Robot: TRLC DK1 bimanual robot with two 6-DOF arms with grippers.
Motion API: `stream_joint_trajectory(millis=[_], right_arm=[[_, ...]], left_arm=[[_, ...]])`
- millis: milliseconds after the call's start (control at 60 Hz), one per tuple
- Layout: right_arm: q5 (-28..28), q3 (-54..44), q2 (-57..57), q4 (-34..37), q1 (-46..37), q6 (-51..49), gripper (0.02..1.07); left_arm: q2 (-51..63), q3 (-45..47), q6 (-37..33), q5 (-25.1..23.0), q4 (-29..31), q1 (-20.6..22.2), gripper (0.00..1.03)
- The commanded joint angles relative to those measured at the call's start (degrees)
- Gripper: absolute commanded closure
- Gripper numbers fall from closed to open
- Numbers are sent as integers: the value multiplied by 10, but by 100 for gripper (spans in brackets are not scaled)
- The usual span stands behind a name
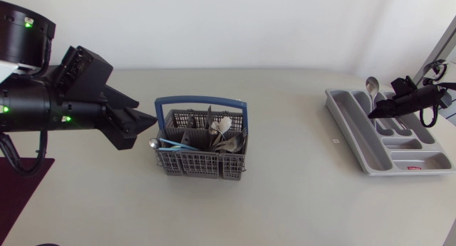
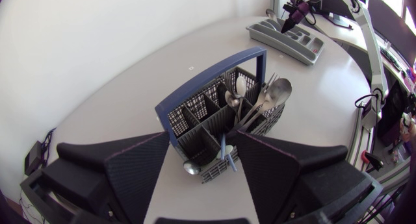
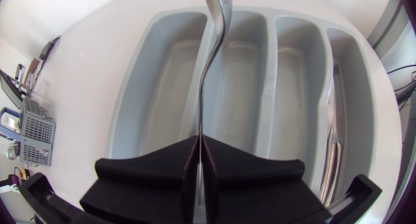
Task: Sort the cutlery from the basket into the organizer compartments.
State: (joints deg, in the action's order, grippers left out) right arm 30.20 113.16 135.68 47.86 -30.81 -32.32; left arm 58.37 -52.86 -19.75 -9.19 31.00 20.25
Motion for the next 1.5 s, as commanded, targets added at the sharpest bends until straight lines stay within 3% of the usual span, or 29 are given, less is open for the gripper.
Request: stream_joint_trajectory(millis=[0,483,833,983,1083,1167,1233,1483], right_arm=[[0,-8,17,-1,10,17,100],[-5,-45,-3,-22,51,54,100],[-54,-10,24,-1,40,55,98],[-61,-24,18,-12,40,56,69],[-81,-72,-21,-56,46,57,42],[-103,-125,-70,-103,55,59,28],[-119,-165,-111,-133,62,59,21],[-124,-303,-283,-182,90,54,20]], left_arm=[[-10,20,-12,-7,-2,-3,33],[-19,39,-13,-11,-2,-5,33],[-20,43,-15,-12,-2,-6,33],[-25,45,-15,-12,-2,-5,33],[-31,45,-18,-12,-1,-7,33],[-39,49,-23,-13,1,-9,33],[-45,53,-28,-19,1,-14,33],[-70,96,-62,-43,-1,-28,33]])
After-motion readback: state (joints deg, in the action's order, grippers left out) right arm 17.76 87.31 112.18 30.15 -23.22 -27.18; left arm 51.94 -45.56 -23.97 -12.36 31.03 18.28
